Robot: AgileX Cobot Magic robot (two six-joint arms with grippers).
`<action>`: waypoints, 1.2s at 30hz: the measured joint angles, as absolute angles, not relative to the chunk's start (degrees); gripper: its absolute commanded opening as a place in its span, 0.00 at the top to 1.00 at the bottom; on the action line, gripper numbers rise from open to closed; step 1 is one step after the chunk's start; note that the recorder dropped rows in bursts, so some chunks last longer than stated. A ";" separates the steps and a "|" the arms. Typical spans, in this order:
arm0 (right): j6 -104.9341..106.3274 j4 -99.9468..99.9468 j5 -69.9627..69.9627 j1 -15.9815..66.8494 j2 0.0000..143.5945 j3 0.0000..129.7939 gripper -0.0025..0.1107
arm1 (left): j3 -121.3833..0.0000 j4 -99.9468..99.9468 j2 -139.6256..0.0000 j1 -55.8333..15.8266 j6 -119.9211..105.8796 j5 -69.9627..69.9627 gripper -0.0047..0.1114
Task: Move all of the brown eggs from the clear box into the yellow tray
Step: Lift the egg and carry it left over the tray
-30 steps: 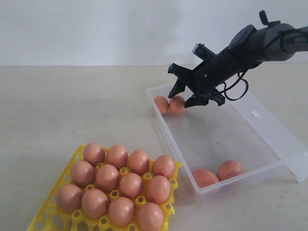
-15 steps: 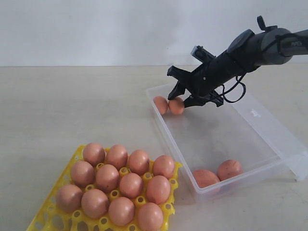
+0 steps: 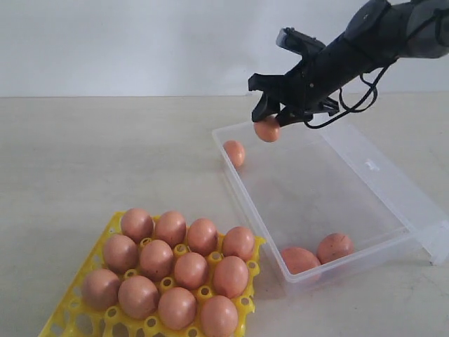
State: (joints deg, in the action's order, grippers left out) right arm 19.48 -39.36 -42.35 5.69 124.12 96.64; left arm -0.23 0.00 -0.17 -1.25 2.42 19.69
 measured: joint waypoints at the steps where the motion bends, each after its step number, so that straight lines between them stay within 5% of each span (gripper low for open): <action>1: 19.48 -38.55 -42.50 5.69 123.65 96.64 0.98 | -0.23 0.00 -0.17 -1.25 2.42 19.69 0.92; 10: 19.29 -32.86 -40.38 5.69 121.82 88.70 0.98 | -0.23 0.00 -0.17 -1.25 2.42 19.69 0.92; 24: 26.40 -35.15 3.28 5.95 104.08 53.79 0.98 | -0.23 0.00 -0.17 -1.25 2.42 19.69 0.92; 36: 19.90 -19.87 10.42 18.73 102.69 47.98 0.98 | -0.23 0.00 -0.17 -1.25 2.42 19.69 0.92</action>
